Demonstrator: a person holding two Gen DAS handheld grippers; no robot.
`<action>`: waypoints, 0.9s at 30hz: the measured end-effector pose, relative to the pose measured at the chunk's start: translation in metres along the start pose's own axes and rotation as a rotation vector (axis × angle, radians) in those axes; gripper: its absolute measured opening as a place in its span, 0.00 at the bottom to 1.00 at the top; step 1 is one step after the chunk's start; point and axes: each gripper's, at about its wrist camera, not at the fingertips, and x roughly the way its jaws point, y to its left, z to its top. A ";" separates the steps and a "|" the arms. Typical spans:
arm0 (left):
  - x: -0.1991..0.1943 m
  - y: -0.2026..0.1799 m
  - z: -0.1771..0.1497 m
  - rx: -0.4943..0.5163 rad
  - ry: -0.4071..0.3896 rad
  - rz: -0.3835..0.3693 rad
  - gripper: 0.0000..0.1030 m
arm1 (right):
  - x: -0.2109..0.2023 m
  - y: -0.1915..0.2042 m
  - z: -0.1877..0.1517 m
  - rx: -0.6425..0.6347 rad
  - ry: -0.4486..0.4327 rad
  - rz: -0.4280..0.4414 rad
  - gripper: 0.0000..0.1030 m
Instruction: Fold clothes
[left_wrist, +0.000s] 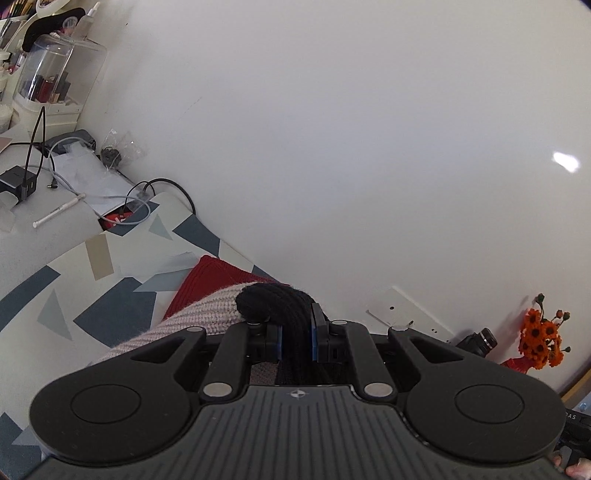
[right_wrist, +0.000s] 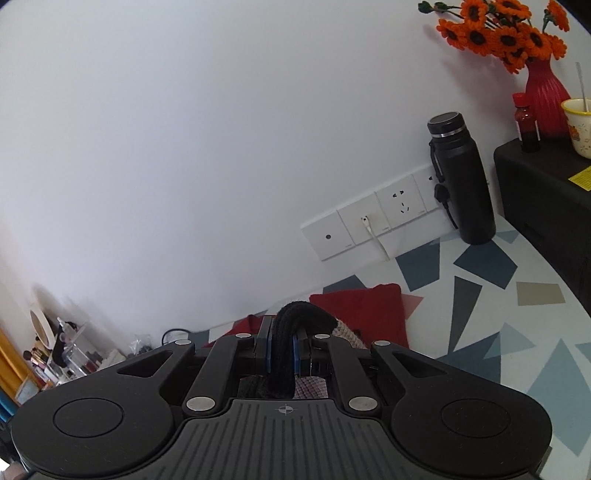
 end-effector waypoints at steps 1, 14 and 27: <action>0.008 0.001 0.004 0.006 0.004 0.009 0.13 | 0.006 0.001 0.002 -0.008 0.008 -0.007 0.08; 0.160 0.026 0.051 -0.017 0.095 -0.035 0.13 | 0.148 -0.044 0.044 0.078 0.053 -0.239 0.08; 0.273 0.089 0.051 -0.099 0.216 0.109 0.13 | 0.294 -0.088 0.039 0.099 0.088 -0.443 0.08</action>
